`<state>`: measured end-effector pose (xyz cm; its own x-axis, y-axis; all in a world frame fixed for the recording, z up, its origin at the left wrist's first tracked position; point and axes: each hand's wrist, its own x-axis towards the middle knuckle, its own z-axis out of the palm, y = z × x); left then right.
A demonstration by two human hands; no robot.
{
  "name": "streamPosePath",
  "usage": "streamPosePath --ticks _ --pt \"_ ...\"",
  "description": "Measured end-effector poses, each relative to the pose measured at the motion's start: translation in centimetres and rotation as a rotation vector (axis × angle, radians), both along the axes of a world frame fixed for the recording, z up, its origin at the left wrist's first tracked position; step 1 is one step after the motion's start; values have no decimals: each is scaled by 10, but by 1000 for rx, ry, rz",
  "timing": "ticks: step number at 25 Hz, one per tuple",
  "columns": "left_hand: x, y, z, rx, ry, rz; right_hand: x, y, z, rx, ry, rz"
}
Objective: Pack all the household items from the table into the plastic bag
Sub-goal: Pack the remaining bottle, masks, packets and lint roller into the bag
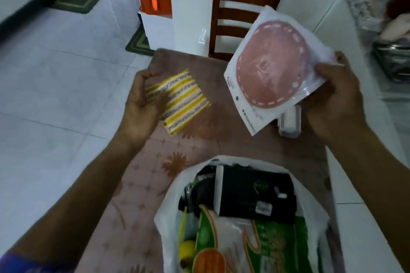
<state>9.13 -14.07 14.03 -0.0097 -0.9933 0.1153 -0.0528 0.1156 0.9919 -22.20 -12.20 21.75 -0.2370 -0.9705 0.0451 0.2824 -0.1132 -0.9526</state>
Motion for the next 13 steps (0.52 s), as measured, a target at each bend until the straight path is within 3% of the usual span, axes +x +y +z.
streamPosePath --ticks 2,4,10,13 --pt "2 51 43 -13 61 -140 -10 37 15 -25 -166 -4" --pt "-8 108 62 19 -46 -229 -17 70 23 -40 -244 3" --pt "-61 194 44 -41 -659 -588 -32 126 40 -40 -272 25" --pt "-75 206 28 -124 -915 -445 -43 142 52 -40 -251 86"
